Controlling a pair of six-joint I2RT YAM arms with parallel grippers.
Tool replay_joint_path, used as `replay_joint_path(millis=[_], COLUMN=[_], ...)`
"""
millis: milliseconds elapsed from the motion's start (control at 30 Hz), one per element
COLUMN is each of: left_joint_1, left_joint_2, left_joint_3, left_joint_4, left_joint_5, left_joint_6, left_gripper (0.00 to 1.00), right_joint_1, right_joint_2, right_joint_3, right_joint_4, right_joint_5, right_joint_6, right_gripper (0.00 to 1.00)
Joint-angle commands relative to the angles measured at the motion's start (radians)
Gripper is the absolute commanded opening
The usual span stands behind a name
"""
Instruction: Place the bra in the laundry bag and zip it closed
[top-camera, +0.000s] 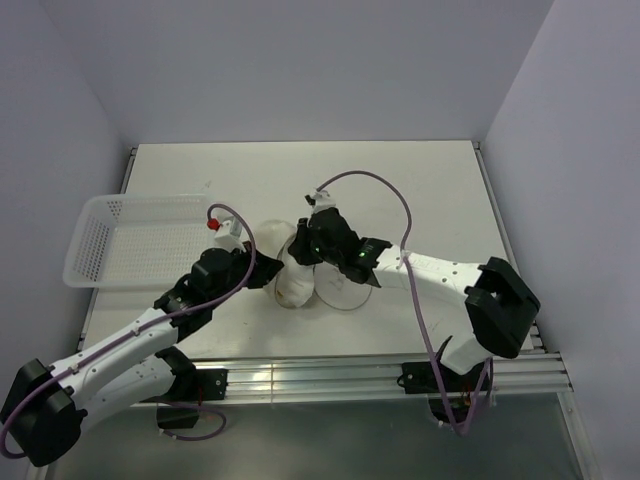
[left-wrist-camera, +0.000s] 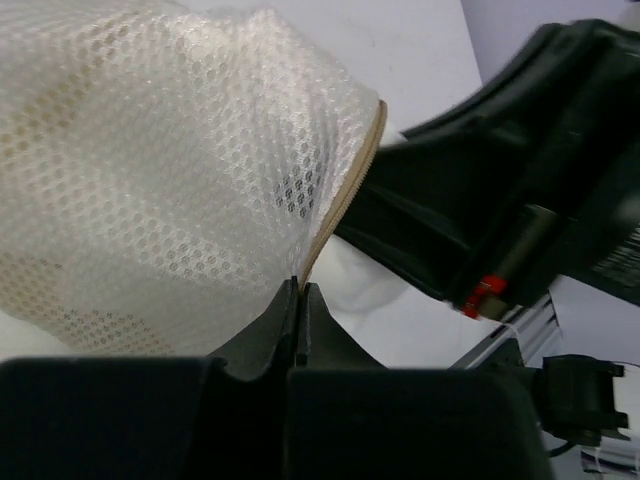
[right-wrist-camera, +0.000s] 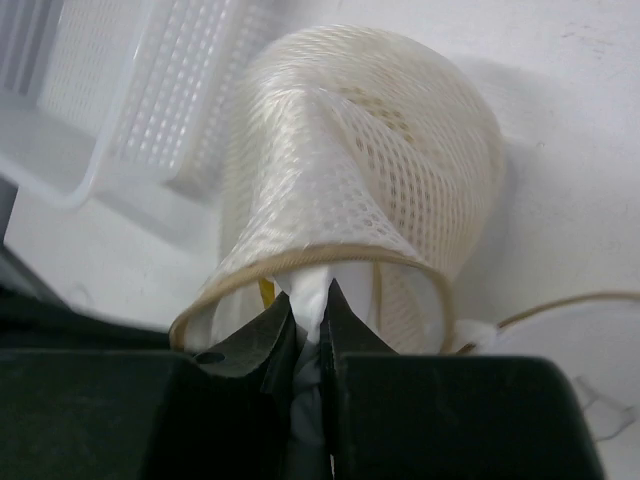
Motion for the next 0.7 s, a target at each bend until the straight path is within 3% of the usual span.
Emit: replay_joint_path(millis=[0,133,367,667], left_joint_1=[-0.001,0.001,0.001,0.001], left_joint_2=[-0.039,-0.047,-0.051,-0.039], left_joint_3=[-0.008,-0.018,-0.041,-0.105], left_joint_4=[0.073,0.139,0.243,0.316], left_joint_5=[0.088,0.151,0.209,0.184], left_joint_6=[-0.058,-0.132,-0.24,-0.286], left_gripper=[0.0,0.0,0.0,0.0], right_joint_1=[0.029,0.064,0.081,0.087], right_joint_2=[0.078,0.173,0.177,-0.138], right_joint_3=[0.02,0.042,0.004,-0.15], right_joint_4=[0.134,0.155,0.193,0.261], right_joint_5=[0.211,0.29,0.392,0.416], right_joint_6=[0.131,0.18,0.26,0.266], right_gripper=[0.0,0.0,0.0,0.0])
